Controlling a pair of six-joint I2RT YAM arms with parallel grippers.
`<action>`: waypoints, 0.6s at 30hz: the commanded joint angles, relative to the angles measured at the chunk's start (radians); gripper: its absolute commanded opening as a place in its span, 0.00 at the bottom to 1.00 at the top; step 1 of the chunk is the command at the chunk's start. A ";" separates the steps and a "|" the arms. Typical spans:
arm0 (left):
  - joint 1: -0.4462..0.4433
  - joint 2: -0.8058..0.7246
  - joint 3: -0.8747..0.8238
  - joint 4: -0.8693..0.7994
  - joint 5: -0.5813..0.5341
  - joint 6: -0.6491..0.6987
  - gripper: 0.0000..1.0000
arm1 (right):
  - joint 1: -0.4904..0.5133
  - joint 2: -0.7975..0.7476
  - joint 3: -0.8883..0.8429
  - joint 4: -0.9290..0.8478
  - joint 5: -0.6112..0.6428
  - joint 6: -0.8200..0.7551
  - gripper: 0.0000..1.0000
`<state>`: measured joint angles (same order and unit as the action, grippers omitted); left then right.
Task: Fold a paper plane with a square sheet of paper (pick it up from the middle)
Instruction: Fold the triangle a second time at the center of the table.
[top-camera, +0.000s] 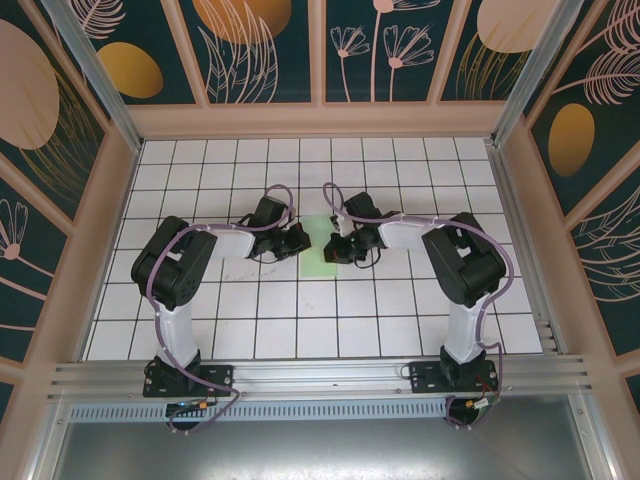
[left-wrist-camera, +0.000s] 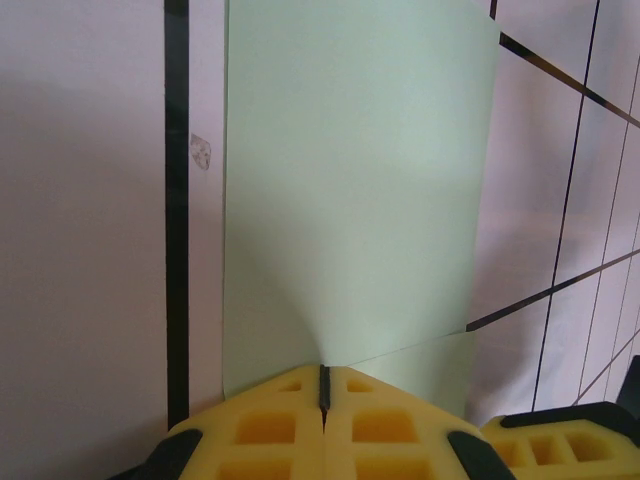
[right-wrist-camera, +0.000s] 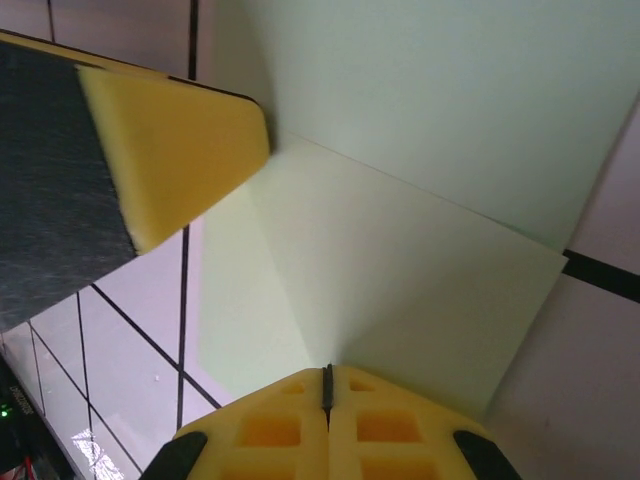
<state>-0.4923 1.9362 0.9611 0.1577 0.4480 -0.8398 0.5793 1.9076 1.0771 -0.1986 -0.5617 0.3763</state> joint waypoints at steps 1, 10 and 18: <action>0.006 0.070 -0.059 -0.156 -0.103 0.005 0.00 | -0.002 -0.005 -0.027 -0.024 0.011 -0.010 0.00; 0.006 0.076 -0.071 -0.146 -0.100 0.004 0.00 | -0.002 -0.104 -0.191 -0.088 -0.024 -0.065 0.00; 0.006 0.020 -0.002 -0.114 -0.040 0.036 0.00 | -0.063 -0.251 -0.194 -0.024 -0.005 -0.012 0.00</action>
<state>-0.4911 1.9350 0.9619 0.1665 0.4595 -0.8368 0.5571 1.7359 0.8757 -0.2428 -0.5724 0.3305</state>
